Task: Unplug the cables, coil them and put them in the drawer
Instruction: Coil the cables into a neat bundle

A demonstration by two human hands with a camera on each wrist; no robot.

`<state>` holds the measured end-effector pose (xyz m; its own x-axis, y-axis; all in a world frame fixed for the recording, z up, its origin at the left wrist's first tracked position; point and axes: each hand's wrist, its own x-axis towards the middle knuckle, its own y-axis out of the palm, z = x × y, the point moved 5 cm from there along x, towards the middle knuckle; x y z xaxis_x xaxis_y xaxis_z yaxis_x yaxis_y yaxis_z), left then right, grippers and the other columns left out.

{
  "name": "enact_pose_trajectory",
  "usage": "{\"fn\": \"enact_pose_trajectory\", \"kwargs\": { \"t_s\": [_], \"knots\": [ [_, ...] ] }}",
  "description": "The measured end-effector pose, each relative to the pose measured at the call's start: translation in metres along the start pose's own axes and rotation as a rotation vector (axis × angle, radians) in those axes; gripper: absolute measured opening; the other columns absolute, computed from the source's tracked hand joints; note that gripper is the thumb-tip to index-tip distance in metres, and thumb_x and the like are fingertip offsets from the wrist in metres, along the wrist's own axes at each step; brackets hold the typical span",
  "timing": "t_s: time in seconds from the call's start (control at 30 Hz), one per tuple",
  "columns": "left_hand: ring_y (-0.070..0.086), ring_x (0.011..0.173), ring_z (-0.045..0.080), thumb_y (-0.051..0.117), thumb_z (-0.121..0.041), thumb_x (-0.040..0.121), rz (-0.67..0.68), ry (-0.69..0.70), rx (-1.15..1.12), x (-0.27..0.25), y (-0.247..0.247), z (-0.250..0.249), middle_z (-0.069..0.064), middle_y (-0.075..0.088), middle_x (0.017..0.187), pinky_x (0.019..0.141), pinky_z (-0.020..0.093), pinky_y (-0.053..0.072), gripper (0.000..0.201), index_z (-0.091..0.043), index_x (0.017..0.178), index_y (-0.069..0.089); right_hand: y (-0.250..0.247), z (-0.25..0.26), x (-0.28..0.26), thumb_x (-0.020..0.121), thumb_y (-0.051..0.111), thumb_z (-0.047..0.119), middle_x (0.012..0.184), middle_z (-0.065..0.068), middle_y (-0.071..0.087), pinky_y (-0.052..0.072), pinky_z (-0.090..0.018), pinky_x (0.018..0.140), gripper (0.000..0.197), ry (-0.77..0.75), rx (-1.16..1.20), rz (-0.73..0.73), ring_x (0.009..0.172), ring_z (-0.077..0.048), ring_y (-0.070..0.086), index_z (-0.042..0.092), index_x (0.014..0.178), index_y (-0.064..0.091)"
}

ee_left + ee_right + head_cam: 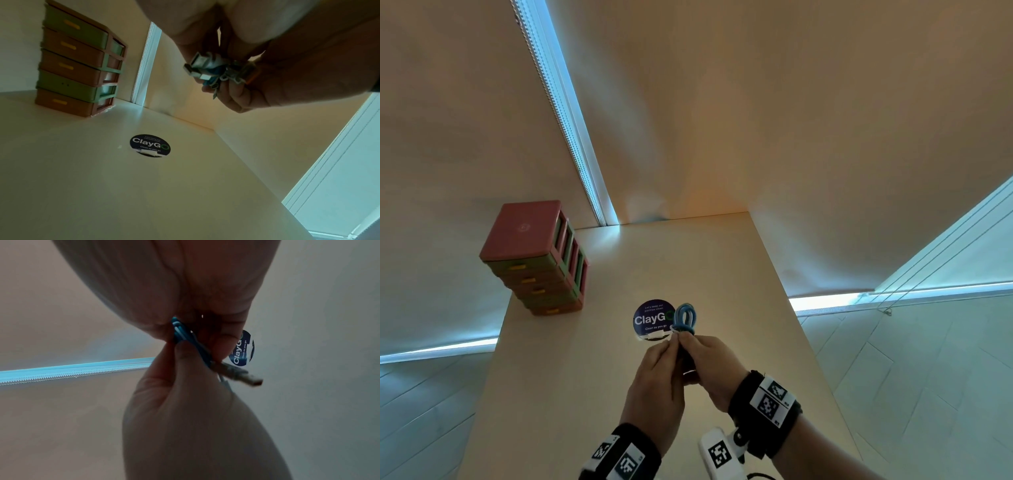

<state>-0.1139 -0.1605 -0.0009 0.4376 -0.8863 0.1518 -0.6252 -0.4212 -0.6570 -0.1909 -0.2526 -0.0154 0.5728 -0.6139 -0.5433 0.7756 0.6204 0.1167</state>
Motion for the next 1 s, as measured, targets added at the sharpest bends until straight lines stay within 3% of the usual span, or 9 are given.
{"fn": "enact_pose_trajectory", "kwargs": {
  "t_s": [0.13, 0.23, 0.3, 0.4, 0.47, 0.57, 0.7, 0.8, 1.0],
  "knots": [
    [0.049, 0.138, 0.009, 0.059, -0.005, 0.099, 0.002, -0.053, -0.02, -0.001, -0.002, 0.007, 0.0, 0.047, 0.153, 0.114, 0.027, 0.045, 0.049, -0.012, 0.148, 0.054, 0.002, -0.008, 0.0, 0.096, 0.06, 0.017, 0.085, -0.012, 0.071, 0.064, -0.034, 0.074, 0.027, 0.012, -0.004, -0.028, 0.076, -0.022, 0.069, -0.004, 0.103, 0.074],
    [0.039, 0.145, 0.005, 0.052, -0.004, 0.101, 0.043, -0.056, -0.017, -0.003, 0.003, 0.007, -0.003, 0.043, 0.159, 0.112, 0.007, 0.029, 0.055, -0.013, 0.155, 0.044, 0.0, -0.013, 0.001, 0.091, 0.063, 0.022, 0.076, -0.008, 0.068, 0.06, -0.031, 0.067, 0.02, 0.011, -0.054, -0.081, 0.069, -0.02, 0.065, 0.006, 0.086, 0.074],
    [0.05, 0.138, 0.002, 0.046, -0.003, 0.103, 0.068, -0.066, -0.064, -0.004, 0.008, 0.008, -0.004, 0.051, 0.154, 0.105, 0.002, 0.036, 0.058, -0.014, 0.159, 0.036, -0.001, -0.015, 0.004, 0.083, 0.063, 0.029, 0.072, -0.006, 0.065, 0.058, -0.037, 0.069, 0.021, 0.007, -0.137, -0.096, 0.068, -0.02, 0.063, 0.011, 0.077, 0.072],
    [0.061, 0.128, 0.01, 0.05, -0.003, 0.099, 0.094, -0.122, -0.033, -0.005, 0.012, 0.013, -0.004, 0.061, 0.144, 0.103, 0.023, 0.051, 0.063, -0.022, 0.157, 0.035, -0.002, -0.019, 0.01, 0.072, 0.059, 0.033, 0.066, -0.006, 0.065, 0.063, -0.052, 0.074, 0.031, -0.022, -0.226, -0.103, 0.066, -0.023, 0.064, 0.004, 0.07, 0.068],
    [0.059, 0.131, 0.018, 0.054, -0.002, 0.096, 0.109, -0.149, 0.003, -0.006, 0.014, 0.015, 0.0, 0.059, 0.146, 0.105, 0.028, 0.05, 0.065, -0.021, 0.155, 0.036, 0.0, -0.022, 0.01, 0.073, 0.056, 0.03, 0.063, -0.007, 0.065, 0.062, -0.056, 0.074, 0.031, -0.042, -0.255, -0.112, 0.064, -0.025, 0.063, 0.0, 0.07, 0.065],
    [0.052, 0.135, 0.013, 0.053, -0.01, 0.1, 0.121, -0.156, -0.032, -0.006, 0.013, 0.012, -0.002, 0.049, 0.15, 0.109, 0.021, 0.039, 0.058, -0.017, 0.154, 0.035, 0.002, -0.019, 0.002, 0.075, 0.054, 0.028, 0.059, -0.007, 0.054, 0.046, -0.043, 0.059, 0.021, -0.068, -0.28, -0.139, 0.058, -0.022, 0.05, 0.012, 0.063, 0.061],
    [0.061, 0.111, 0.001, 0.036, -0.043, 0.101, 0.177, -0.161, -0.146, -0.003, 0.013, 0.018, -0.005, 0.058, 0.125, 0.097, 0.03, 0.056, 0.046, -0.029, 0.144, 0.037, 0.001, -0.022, -0.004, 0.089, 0.058, 0.015, 0.061, -0.01, 0.053, 0.04, -0.036, 0.056, 0.026, -0.082, -0.208, -0.145, 0.056, -0.021, 0.047, -0.001, 0.069, 0.062],
    [0.059, 0.116, 0.003, 0.035, -0.048, 0.101, 0.216, -0.172, -0.132, -0.002, 0.01, 0.025, -0.005, 0.058, 0.127, 0.1, 0.032, 0.054, 0.05, -0.028, 0.147, 0.035, -0.003, -0.025, -0.006, 0.095, 0.061, 0.009, 0.065, -0.014, 0.057, 0.037, -0.031, 0.05, 0.024, -0.087, -0.174, -0.123, 0.055, -0.022, 0.045, -0.003, 0.077, 0.069],
    [0.063, 0.103, 0.006, 0.042, -0.032, 0.102, 0.261, -0.203, -0.116, -0.002, 0.009, 0.024, 0.002, 0.053, 0.125, 0.088, 0.028, 0.058, 0.046, -0.02, 0.145, 0.034, -0.002, -0.027, -0.006, 0.095, 0.07, 0.005, 0.069, -0.011, 0.076, 0.059, -0.04, 0.068, 0.013, -0.039, -0.048, -0.152, 0.062, -0.022, 0.067, 0.008, 0.086, 0.08]
  ]
}}
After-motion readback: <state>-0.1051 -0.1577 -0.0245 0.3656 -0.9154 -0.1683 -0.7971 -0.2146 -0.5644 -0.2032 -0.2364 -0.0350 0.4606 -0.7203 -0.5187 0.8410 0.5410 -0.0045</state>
